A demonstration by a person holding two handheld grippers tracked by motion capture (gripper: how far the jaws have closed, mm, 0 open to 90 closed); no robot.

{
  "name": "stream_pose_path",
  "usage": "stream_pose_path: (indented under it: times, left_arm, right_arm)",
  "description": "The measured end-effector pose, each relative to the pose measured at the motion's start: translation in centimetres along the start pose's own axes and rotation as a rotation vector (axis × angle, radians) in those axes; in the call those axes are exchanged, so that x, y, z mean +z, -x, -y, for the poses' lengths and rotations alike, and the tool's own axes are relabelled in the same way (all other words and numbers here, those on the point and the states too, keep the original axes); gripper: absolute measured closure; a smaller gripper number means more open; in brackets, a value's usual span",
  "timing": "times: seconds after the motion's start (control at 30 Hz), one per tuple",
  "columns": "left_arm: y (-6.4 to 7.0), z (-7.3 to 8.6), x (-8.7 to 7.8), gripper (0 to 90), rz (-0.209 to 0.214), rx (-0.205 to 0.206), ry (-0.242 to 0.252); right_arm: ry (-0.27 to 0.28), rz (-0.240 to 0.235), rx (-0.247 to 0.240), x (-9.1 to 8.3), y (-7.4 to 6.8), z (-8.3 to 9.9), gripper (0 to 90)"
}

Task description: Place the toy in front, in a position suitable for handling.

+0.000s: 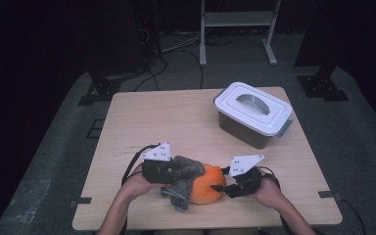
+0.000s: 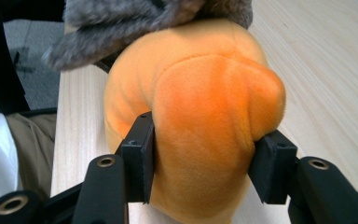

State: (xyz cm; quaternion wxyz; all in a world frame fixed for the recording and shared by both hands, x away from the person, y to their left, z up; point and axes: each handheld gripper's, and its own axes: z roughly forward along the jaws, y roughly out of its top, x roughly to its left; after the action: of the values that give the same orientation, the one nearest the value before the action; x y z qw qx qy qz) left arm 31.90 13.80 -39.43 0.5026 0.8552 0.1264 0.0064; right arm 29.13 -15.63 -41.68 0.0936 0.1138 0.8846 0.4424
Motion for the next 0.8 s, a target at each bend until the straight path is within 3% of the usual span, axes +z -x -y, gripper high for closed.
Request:
stream_pose_path:
  times: [0.13,0.2,0.4,0.6,0.67,0.8]
  left_arm:
    - [-0.3,0.3,-0.4,73.0,-0.015,-0.014,0.002]
    - [-0.3,0.2,-0.1,73.0,-0.008,-0.012,-0.004]
    - [0.0,0.4,0.4,73.0,0.024,-0.005,-0.013]
    - [0.3,0.3,0.7,73.0,0.089,-0.002,-0.026]
    - [0.6,0.0,0.8,72.7,0.085,0.012,-0.033]
    - [0.9,-0.6,0.5,72.8,0.092,0.025,-0.007]
  right_arm:
    - [0.01,0.006,-0.034,-0.3,0.0,0.1,47.6]
    - [0.011,0.0,-0.021,-0.3,0.1,0.2,45.0]
    - [-0.016,-0.053,0.108,-0.1,1.0,0.5,25.5]
    - [-0.014,-0.103,0.153,-0.3,1.3,0.8,24.1]
    - [-0.023,-0.1,0.14,-0.1,1.1,0.8,30.0]
    - [-0.008,-0.08,0.048,-0.1,0.4,0.4,43.2]
